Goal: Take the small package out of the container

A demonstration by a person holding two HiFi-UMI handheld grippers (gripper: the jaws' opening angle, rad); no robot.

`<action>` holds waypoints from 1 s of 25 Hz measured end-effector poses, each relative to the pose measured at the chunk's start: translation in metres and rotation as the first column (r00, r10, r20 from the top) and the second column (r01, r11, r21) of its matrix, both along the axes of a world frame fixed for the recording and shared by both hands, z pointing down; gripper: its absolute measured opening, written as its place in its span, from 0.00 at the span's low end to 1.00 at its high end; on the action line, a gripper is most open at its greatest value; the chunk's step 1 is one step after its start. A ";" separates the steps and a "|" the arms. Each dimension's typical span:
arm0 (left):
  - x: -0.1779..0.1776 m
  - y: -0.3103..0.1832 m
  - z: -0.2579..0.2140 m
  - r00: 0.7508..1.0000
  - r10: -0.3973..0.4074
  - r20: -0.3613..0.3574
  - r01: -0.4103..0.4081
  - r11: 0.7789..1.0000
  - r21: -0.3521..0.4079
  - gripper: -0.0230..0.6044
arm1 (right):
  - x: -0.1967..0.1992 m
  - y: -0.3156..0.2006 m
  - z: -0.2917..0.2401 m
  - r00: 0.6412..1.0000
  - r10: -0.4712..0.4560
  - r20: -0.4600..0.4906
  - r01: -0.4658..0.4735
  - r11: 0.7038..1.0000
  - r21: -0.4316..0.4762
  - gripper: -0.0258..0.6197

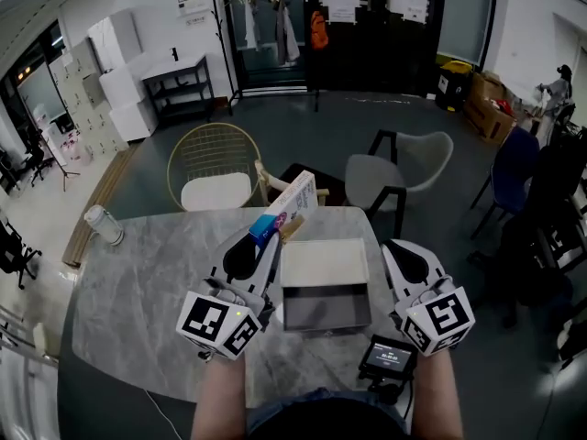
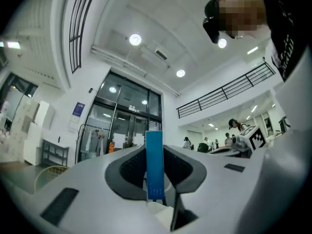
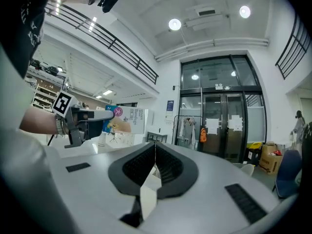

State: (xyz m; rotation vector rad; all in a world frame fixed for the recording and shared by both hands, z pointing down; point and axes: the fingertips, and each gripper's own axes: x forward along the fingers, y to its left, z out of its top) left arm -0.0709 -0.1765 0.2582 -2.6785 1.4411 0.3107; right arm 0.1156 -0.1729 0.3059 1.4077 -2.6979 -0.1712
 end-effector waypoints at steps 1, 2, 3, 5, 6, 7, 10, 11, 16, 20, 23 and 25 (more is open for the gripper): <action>0.000 0.002 -0.001 1.000 -0.010 0.017 0.009 1.000 0.013 0.19 | 0.000 0.001 -0.004 1.000 0.003 0.010 -0.003 1.000 0.010 0.08; 0.001 0.003 -0.002 0.999 -0.013 0.031 0.012 1.000 0.020 0.19 | 0.001 0.002 -0.009 1.000 0.004 0.025 -0.004 1.000 0.022 0.08; 0.002 0.004 -0.002 0.999 -0.012 0.040 0.011 1.000 0.022 0.19 | 0.001 0.003 -0.013 0.999 0.005 0.042 -0.006 0.999 0.035 0.08; 0.004 0.003 0.000 0.999 -0.003 0.049 0.002 1.000 0.017 0.19 | 0.003 0.003 -0.017 0.997 0.015 0.072 -0.019 0.998 0.052 0.08; 0.005 0.003 0.002 0.999 0.000 0.052 0.000 1.000 0.013 0.19 | 0.004 0.002 -0.017 0.997 0.026 0.073 -0.030 0.998 0.051 0.08; 0.005 0.003 0.004 0.999 0.002 0.053 -0.002 1.000 0.008 0.19 | 0.005 0.002 -0.015 0.997 0.040 0.064 -0.043 0.998 0.046 0.08; 0.004 0.002 0.004 0.999 0.005 0.044 -0.005 1.000 0.001 0.19 | 0.006 0.001 -0.011 0.996 0.076 0.036 -0.077 0.997 0.028 0.08; 0.004 0.002 0.002 0.999 0.006 0.041 -0.006 1.000 0.002 0.19 | 0.007 0.001 -0.012 0.995 0.086 0.042 -0.087 0.996 0.025 0.08; 0.005 0.005 0.004 0.999 0.005 0.040 -0.005 1.000 0.008 0.19 | 0.015 0.003 -0.011 0.992 0.109 0.066 -0.112 0.993 0.029 0.08; 0.008 0.006 0.008 0.999 0.015 0.039 -0.015 1.000 0.001 0.19 | 0.016 0.003 -0.011 0.992 0.108 0.073 -0.110 0.993 0.032 0.08; 0.008 0.008 0.008 0.999 0.018 0.041 -0.018 1.000 -0.001 0.19 | 0.013 0.007 -0.013 0.993 0.100 0.065 -0.103 0.994 0.035 0.08; 0.008 0.008 0.008 0.999 0.019 0.043 -0.019 1.000 -0.002 0.19 | 0.012 0.008 -0.015 0.993 0.096 0.062 -0.099 0.994 0.035 0.08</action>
